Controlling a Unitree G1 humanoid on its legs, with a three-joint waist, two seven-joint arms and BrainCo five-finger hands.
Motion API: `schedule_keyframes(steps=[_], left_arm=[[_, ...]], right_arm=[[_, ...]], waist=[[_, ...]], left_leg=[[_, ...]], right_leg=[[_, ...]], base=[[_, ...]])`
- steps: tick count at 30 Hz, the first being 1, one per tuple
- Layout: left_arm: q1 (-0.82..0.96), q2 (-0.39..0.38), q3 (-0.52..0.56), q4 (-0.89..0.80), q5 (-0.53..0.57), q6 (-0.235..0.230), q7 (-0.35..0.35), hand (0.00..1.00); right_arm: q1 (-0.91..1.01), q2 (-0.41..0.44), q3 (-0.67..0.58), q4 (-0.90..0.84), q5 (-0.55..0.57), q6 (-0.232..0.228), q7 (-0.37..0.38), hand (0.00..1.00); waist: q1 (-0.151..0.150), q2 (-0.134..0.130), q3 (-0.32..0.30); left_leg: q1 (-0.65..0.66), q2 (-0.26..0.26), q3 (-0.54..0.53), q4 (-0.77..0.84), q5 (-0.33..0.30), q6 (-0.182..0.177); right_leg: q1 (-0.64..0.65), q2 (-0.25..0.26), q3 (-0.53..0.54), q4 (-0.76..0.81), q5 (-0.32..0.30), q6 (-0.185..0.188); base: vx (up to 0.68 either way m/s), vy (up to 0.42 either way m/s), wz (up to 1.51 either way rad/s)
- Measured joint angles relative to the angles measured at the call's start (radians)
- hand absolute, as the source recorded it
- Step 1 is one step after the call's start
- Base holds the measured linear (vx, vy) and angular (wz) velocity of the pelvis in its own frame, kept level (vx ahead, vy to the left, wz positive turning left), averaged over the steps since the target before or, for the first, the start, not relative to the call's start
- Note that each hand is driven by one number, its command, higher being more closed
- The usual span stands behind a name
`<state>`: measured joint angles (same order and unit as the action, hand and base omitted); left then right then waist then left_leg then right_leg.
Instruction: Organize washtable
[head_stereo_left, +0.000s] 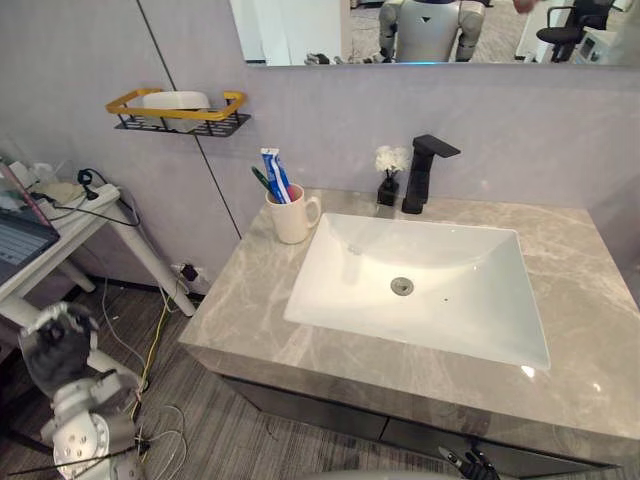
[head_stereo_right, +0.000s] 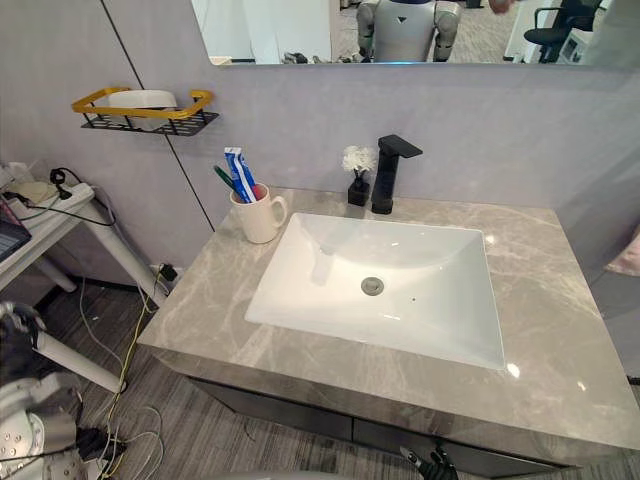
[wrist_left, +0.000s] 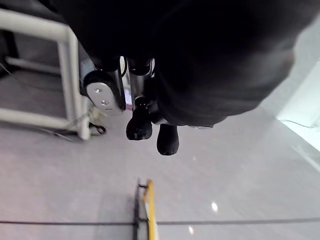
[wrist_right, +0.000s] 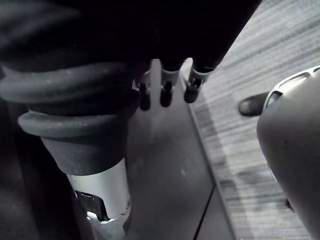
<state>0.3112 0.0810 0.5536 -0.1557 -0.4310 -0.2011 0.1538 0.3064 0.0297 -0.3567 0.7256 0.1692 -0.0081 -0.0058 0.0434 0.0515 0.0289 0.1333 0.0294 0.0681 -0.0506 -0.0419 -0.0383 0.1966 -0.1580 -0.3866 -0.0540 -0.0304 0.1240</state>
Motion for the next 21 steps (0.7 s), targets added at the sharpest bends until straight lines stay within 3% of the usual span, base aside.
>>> schedule_keyframes(steps=[3,8,16,21], left_arm=[[0.009,-0.043,-0.006,0.166,-0.004,0.022,-0.017,0.0],[0.044,-0.07,-0.114,0.399,-0.019,0.066,-0.062,0.0],[0.022,-0.116,-0.303,0.89,0.14,0.11,-0.133,0.0],[-0.03,-0.101,-0.363,1.028,0.251,0.106,-0.14,0.0]], right_arm=[[0.006,-0.001,0.002,0.005,0.02,0.016,-0.011,0.0],[0.016,-0.009,0.021,0.007,0.028,0.018,-0.013,0.0],[0.009,-0.017,0.043,0.051,0.029,-0.005,-0.01,0.0],[-0.035,-0.028,0.045,0.127,0.027,-0.032,-0.008,0.0]], waist=[[0.001,-0.008,-0.012],[0.001,-0.008,-0.021],[-0.003,-0.018,-0.038],[-0.004,-0.021,-0.036]], left_leg=[[-0.011,-0.002,-0.021,0.015,0.0,0.0],[-0.009,0.001,-0.03,0.028,0.001,-0.001],[0.003,0.017,-0.006,0.011,0.009,-0.014],[0.04,0.038,0.043,-0.014,0.017,-0.027]], right_leg=[[0.014,-0.002,-0.025,0.0,-0.004,0.002],[0.027,-0.001,-0.044,0.001,-0.004,0.003],[0.024,0.011,-0.04,0.001,-0.005,0.005],[0.013,0.034,0.018,-0.003,-0.002,0.0]], base=[[-0.05,-0.021,0.22],[-0.05,-0.014,0.09],[-0.04,-0.009,-0.02],[0.01,-0.015,-0.31]])
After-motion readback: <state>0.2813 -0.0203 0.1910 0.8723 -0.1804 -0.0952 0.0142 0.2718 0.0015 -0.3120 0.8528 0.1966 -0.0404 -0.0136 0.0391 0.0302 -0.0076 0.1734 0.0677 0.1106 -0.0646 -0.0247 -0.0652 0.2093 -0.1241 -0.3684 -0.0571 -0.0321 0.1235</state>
